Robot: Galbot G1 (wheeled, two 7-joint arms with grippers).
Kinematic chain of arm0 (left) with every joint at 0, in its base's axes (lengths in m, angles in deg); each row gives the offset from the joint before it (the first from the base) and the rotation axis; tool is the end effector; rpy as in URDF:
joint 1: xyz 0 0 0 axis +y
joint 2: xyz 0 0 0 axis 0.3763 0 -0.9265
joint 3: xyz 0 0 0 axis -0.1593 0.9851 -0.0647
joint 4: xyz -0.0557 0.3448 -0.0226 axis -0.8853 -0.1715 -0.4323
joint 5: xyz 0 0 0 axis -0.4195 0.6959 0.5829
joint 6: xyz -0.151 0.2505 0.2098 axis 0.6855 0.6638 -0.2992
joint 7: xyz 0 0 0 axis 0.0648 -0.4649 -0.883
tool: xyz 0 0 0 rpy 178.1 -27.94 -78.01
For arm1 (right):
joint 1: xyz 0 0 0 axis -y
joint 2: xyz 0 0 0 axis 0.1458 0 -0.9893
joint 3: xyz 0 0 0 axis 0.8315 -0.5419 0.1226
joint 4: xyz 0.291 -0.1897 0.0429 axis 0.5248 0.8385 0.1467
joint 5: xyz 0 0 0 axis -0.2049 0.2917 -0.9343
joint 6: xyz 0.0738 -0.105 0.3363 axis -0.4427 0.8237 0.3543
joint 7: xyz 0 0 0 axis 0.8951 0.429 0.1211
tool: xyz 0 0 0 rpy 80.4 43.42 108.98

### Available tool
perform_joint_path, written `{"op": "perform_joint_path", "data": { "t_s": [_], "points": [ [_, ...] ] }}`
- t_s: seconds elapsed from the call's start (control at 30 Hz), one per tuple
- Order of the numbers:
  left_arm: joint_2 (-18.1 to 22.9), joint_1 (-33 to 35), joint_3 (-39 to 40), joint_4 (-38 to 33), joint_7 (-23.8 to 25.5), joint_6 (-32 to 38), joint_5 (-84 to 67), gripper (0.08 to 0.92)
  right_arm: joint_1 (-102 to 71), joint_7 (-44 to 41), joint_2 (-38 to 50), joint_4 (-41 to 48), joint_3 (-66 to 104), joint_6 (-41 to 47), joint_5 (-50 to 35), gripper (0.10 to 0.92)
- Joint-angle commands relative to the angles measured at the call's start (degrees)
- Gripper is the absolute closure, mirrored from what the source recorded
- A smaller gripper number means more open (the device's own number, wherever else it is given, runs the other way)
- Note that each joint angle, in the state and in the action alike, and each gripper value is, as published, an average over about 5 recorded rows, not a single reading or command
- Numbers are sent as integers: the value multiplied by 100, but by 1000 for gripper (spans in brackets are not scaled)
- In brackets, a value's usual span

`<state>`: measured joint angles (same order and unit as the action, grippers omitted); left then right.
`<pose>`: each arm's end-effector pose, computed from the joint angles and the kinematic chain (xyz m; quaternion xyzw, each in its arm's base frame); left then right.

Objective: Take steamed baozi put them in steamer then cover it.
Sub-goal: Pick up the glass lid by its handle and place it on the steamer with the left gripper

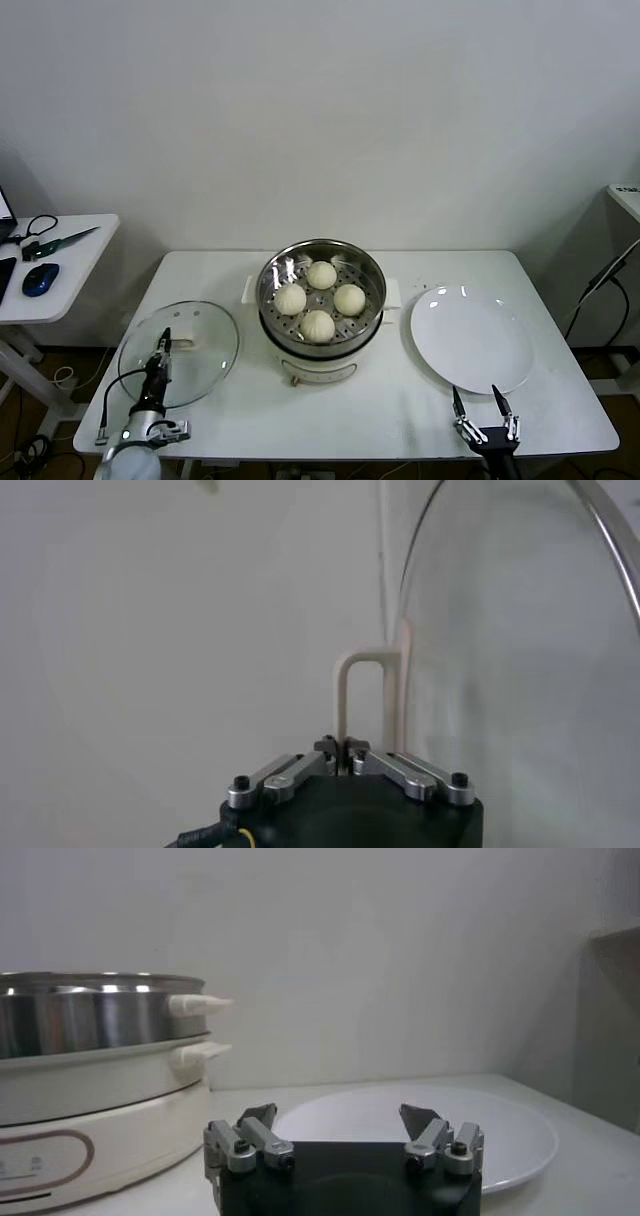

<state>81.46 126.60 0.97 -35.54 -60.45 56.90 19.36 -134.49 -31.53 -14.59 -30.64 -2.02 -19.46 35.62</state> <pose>0.2461 0.1476 -0.4624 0.0558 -0.6780 -0.7318 0.0406 0.1114 -0.1124 -0.4560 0.0274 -0.9987 -0.0395 0.0155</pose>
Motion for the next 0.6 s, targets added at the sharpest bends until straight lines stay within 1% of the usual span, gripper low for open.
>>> {"op": "perform_joint_path", "data": {
  "t_s": [0.03,0.23,0.47,0.6],
  "points": [
    [-208,153,-17,-920,185,5,-664,862,-17,31,-16,-14,-1,-5,30,203],
    [-712,312,-123,-1858,754,-223,-1336,862,-43,162,-60,-6,18,22,190,203],
    [-1314,287,-215,-2886,1910,-894,-2070,862,-66,200,-92,48,74,19,278,203],
    [-1588,283,-78,-3583,2430,-1326,-2150,862,-47,217,-87,79,79,18,319,203]
  ]
}}
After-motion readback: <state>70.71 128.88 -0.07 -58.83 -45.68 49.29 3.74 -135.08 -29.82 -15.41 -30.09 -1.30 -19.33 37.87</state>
